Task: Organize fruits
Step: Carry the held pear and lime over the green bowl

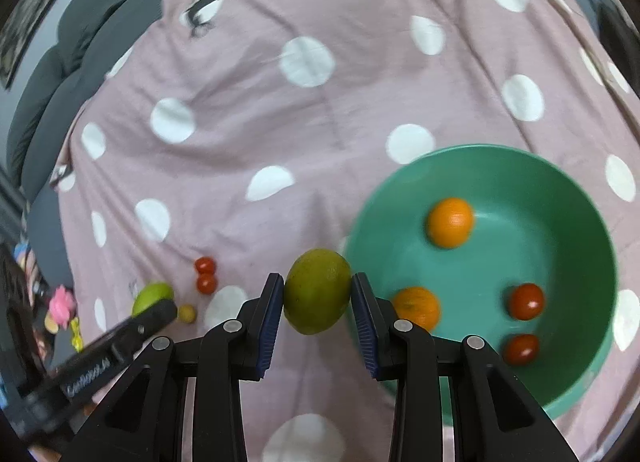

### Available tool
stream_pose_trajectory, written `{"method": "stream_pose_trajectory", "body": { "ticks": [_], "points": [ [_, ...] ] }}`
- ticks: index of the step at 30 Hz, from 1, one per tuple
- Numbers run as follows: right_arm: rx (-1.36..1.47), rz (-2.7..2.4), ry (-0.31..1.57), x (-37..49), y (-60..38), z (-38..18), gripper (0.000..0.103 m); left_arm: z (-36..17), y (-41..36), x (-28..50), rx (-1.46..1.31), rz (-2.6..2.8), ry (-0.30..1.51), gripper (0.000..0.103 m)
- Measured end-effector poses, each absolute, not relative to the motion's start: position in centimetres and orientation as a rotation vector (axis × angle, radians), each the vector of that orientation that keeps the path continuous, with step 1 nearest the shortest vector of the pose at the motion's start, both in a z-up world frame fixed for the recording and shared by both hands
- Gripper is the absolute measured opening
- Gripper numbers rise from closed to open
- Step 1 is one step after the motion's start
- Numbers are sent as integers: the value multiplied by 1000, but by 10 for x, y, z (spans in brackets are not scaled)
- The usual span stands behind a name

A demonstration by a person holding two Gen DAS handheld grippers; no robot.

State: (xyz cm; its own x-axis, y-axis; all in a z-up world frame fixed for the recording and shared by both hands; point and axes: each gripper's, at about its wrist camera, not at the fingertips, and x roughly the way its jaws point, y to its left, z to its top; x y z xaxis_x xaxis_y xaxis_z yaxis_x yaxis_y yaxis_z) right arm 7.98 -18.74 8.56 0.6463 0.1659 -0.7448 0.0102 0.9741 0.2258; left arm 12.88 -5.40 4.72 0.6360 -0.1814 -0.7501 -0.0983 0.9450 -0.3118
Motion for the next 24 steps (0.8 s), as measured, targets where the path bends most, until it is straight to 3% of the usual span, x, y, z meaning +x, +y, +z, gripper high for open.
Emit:
{"method": "stream_pose_trajectory", "body": {
  "ticks": [11,24],
  "points": [
    [229,-33,771,63,-224,106,36,73,-128,136,-225,-180,846,34],
    [273,-188,753,53,-277,105,36,64,-174,142,-183,-229,848,34]
  ]
}}
